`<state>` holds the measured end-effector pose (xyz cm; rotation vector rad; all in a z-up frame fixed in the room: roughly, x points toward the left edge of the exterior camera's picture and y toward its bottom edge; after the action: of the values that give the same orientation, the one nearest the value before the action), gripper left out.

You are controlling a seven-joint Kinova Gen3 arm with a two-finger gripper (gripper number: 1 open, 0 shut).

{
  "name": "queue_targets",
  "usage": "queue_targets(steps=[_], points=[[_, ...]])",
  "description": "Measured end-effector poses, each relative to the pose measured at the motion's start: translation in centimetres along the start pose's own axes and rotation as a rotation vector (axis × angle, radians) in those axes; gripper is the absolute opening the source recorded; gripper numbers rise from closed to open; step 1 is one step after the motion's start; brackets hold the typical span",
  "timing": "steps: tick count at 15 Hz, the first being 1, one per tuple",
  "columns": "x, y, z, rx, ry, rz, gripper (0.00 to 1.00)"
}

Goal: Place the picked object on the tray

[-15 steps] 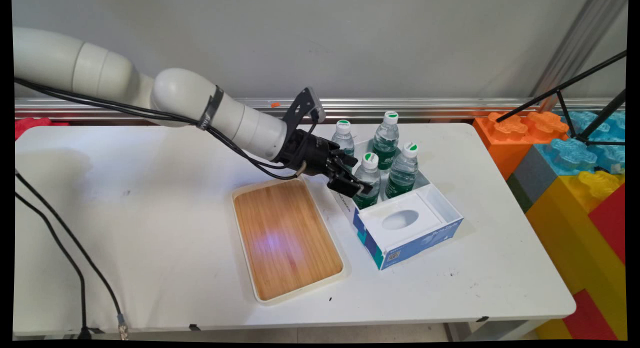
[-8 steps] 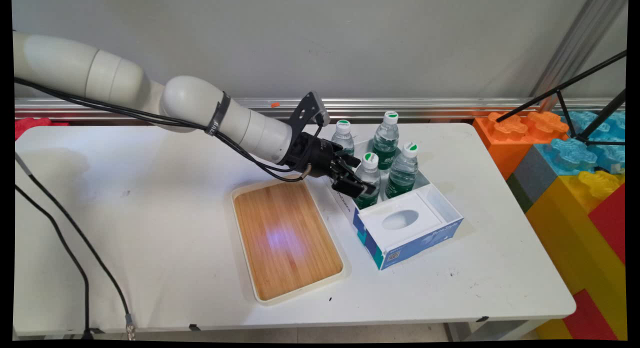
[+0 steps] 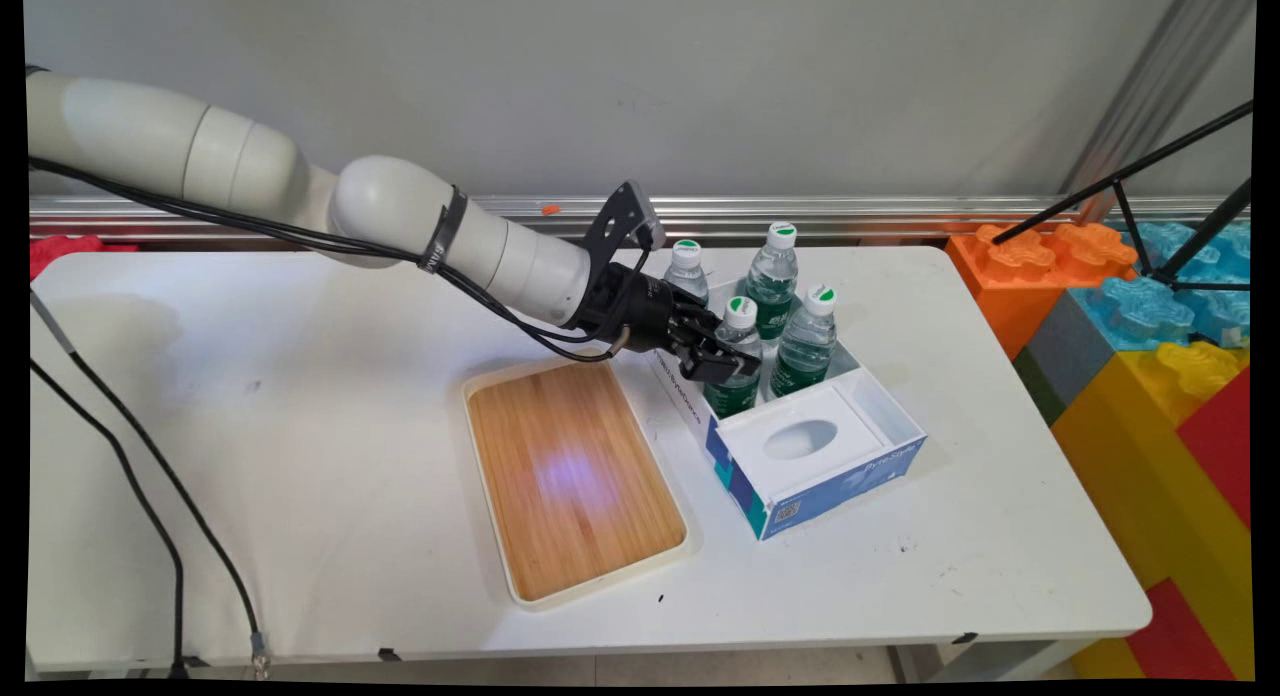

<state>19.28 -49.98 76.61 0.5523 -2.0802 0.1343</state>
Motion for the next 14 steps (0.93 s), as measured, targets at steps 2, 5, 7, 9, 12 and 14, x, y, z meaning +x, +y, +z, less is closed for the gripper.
queue_targets(steps=[2,5,7,9,12,14], points=[[0.1,0.0,-0.1,0.000,0.001,-0.002,0.00],[1.5,-0.2,-0.6,0.002,0.019,-0.003,0.00],[3.0,-0.1,-1.2,0.002,0.036,-0.005,0.00],[4.6,0.0,-1.9,0.005,0.047,-0.016,0.00],[7.0,0.5,-3.6,0.013,0.051,-0.044,0.00],[8.4,1.0,-5.0,0.018,0.047,-0.053,0.00]])
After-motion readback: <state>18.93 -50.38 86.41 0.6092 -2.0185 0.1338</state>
